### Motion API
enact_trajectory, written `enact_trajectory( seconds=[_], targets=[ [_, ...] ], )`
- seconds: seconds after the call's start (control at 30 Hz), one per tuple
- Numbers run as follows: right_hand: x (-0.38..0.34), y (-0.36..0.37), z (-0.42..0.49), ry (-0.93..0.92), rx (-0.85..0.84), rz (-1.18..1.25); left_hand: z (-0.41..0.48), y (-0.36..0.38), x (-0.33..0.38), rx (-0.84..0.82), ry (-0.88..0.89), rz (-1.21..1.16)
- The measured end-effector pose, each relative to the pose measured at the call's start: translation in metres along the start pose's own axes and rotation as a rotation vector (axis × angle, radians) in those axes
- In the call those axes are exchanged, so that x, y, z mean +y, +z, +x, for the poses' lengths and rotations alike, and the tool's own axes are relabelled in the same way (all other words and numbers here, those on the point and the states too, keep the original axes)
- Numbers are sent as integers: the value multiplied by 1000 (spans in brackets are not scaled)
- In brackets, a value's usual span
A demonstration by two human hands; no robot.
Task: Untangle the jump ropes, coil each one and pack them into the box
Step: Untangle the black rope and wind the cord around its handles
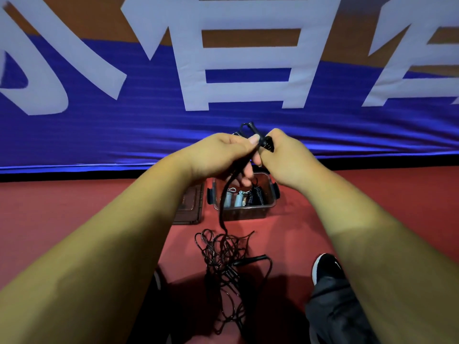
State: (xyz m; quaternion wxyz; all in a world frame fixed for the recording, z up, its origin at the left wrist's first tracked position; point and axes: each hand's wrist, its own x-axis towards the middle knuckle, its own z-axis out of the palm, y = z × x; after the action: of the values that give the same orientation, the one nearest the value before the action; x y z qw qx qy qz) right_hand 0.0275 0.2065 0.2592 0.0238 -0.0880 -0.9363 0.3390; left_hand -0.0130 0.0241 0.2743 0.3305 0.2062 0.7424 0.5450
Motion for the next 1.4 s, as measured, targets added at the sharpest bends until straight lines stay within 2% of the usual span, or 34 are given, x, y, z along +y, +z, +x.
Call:
enact_trajectory(
  seconds=[0.13,0.23,0.33,0.47,0.53,0.6,0.8,1.07,1.2,1.4],
  targets=[
    [4,1,0,9,-26,-21,6,-3,-12,-28,3,-49],
    [5,-2,2,23,-35,-26,10,-10,-14,47,22,77],
    [9,-2,4,62,-57,42,10,-16,-13,115,-40,162],
    [12,5,3,177,-175,419,11,-16,-17,227,-97,238],
    [10,7,1,225,-221,629,13,-12,-21,238,-115,230],
    [7,7,-2,226,-267,728,15,-7,-24,220,-140,187],
    [2,4,-5,201,-227,754,12,-1,-29,96,-165,91],
    [-8,4,-10,276,-289,897,16,-3,-39,104,-210,61],
    [-11,-1,-14,242,-388,898,16,-15,-43,177,-112,156],
    [-11,-9,-24,127,-675,825,5,-24,-38,117,-8,64]
  ],
)
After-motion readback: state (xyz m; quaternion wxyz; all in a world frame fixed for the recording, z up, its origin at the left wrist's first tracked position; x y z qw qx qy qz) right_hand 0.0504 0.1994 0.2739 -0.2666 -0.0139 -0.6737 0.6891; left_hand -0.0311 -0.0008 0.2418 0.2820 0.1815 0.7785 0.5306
